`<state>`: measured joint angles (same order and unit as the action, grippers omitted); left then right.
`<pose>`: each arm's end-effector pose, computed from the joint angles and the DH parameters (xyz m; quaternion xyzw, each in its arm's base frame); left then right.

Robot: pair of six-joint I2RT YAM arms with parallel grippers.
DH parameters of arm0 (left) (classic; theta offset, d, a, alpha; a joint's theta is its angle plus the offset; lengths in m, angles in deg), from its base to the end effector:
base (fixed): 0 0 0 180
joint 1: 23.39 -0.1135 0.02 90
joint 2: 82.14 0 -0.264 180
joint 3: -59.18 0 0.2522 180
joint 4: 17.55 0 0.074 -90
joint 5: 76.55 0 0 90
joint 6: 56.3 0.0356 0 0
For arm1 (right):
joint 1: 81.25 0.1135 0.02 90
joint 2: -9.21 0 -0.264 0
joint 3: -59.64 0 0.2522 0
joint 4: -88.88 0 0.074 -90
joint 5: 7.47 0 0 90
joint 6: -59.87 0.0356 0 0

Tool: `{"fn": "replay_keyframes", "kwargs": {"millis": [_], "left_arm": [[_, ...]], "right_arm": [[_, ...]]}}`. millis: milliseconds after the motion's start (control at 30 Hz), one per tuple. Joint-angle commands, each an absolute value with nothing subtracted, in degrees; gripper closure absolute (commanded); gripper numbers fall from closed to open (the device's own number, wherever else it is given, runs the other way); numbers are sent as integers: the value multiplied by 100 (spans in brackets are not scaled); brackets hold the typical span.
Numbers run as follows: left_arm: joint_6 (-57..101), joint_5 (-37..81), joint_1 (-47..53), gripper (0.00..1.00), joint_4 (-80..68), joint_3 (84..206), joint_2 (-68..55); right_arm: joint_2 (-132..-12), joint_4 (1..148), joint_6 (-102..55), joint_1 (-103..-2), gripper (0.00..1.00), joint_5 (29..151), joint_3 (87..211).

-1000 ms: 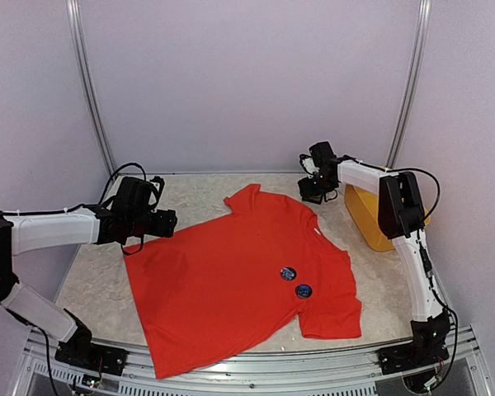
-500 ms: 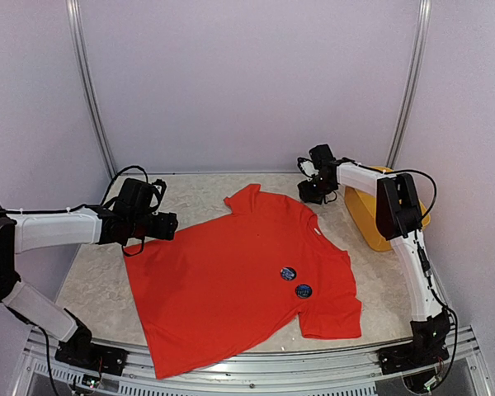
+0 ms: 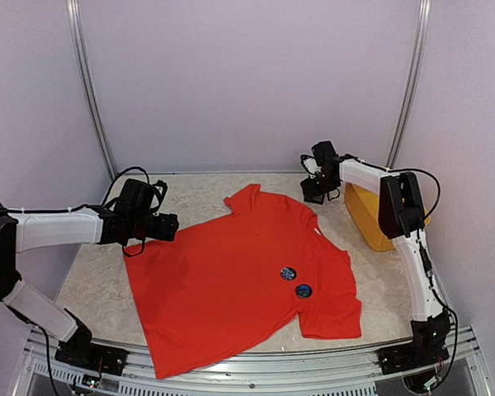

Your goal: Pin the brooch onto the clothing

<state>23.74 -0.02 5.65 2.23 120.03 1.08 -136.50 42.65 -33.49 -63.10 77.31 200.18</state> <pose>0.2686 -0.1396 0.2068 0.1035 0.9031 -0.0334 0.4154 0.5308 0.1706 0.1540 -0.1612 0.9291 -0.0001 0.3330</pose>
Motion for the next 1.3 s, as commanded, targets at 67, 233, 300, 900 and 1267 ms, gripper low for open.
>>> {"fn": "replay_keyframes", "kwargs": {"millis": [67,233,300,900,1267], "left_arm": [[2424,60,597,22,271,12004,169],[2455,74,600,22,290,12017,214],[2464,76,600,21,289,12021,226],[2508,173,600,22,376,12066,321],[2526,290,597,22,415,12101,391]], "right_arm": [[-13944,4188,-3355,-6458,30,7628,20170],[-13968,4084,-3373,-6471,32,8206,20031],[-13932,4084,-3409,-6465,33,8496,19909],[-13078,3960,-3885,-6429,46,9293,18820],[-12715,4493,-3995,-6374,38,8326,18518]]}}
